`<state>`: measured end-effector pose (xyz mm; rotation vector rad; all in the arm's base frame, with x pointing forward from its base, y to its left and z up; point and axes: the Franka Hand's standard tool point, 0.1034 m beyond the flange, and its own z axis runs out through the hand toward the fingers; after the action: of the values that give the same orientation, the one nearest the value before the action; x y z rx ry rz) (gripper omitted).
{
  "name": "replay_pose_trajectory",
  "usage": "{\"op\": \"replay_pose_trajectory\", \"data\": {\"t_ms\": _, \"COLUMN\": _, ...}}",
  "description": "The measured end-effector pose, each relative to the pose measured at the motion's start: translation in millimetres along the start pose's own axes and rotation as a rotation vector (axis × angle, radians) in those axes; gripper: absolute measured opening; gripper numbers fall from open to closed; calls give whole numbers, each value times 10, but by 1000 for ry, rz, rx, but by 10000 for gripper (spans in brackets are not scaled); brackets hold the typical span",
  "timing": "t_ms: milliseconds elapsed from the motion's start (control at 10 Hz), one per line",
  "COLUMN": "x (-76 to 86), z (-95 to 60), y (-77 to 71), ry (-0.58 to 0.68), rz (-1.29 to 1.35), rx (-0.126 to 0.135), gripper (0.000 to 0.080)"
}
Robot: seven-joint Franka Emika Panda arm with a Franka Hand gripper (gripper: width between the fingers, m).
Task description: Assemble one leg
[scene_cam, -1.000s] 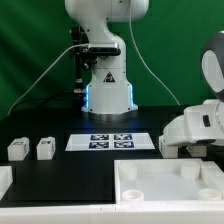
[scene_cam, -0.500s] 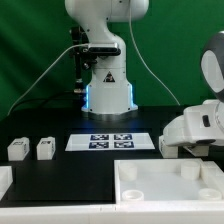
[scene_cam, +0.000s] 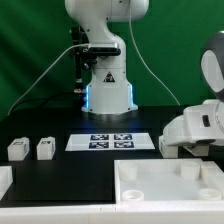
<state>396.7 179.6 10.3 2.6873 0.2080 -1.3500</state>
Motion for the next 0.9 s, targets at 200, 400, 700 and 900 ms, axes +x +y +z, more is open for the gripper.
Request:
{"op": "replay_pose_trajectory", "data": {"t_ms": 200, "x": -102, "z": -361, "y": 121, "ry": 66, "rz": 5, "rx": 22, "gripper": 292}}
{"op": "replay_pose_trajectory", "data": {"t_ms": 400, "x": -226, "z": -765, "y": 256, "ry": 154, "rz": 9, "rx": 44, "gripper": 294}}
{"op": "replay_pose_trajectory", "data": {"t_ms": 700, "x": -335, "z": -1306, "y": 494, "ry": 441, "rz": 34, "rx": 88, "gripper": 294}}
{"op": "replay_pose_trajectory", "data": {"t_ms": 900, "x": -357, "z": -1397, "y": 494, "ry": 689, "rz": 37, "rx": 102, "gripper": 294}}
